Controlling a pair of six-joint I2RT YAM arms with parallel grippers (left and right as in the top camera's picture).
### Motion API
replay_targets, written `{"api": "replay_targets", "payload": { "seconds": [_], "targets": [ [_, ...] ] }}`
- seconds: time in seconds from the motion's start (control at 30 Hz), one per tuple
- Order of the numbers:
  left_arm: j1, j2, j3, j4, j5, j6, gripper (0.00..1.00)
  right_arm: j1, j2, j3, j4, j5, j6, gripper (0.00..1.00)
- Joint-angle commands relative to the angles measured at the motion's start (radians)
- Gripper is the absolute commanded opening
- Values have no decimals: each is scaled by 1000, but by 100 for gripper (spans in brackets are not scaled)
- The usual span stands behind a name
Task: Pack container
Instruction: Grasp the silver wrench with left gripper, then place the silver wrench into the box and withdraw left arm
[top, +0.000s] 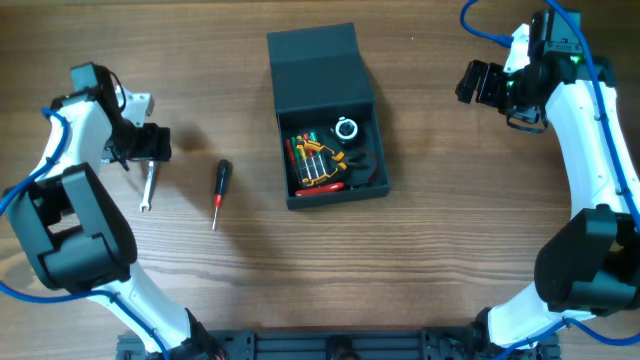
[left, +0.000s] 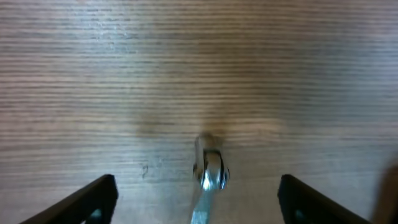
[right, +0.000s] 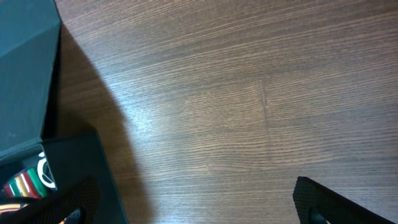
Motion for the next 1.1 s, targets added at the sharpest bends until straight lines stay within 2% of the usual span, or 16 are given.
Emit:
{"api": "replay_targets", "payload": {
  "seconds": [0.0,0.33,0.47,0.57,0.7,0.9,1.07],
  "targets": [
    [-5,11,-59,64,19,-32,77,2,15,6,0,-12,14,100],
    [-39,34,-113,146,11,-28,70,2,15,6,0,-13,14,100],
    [-40,74,-113,141,-10,-31,58,2,15,6,0,-12,14,100],
    [-40,74,-113,145,-19,-32,52,2,15,6,0,-12,14,100],
    [-40,73,-111,136,-19,-32,4,2,15,6,0,-12,14,100],
    [-40,18,-110,100,-49,-33,4,2,15,6,0,-13,14,100],
    [-83,-102,-55,16,-49,-32,4,2,15,6,0,-12,14,100]
  ]
}}
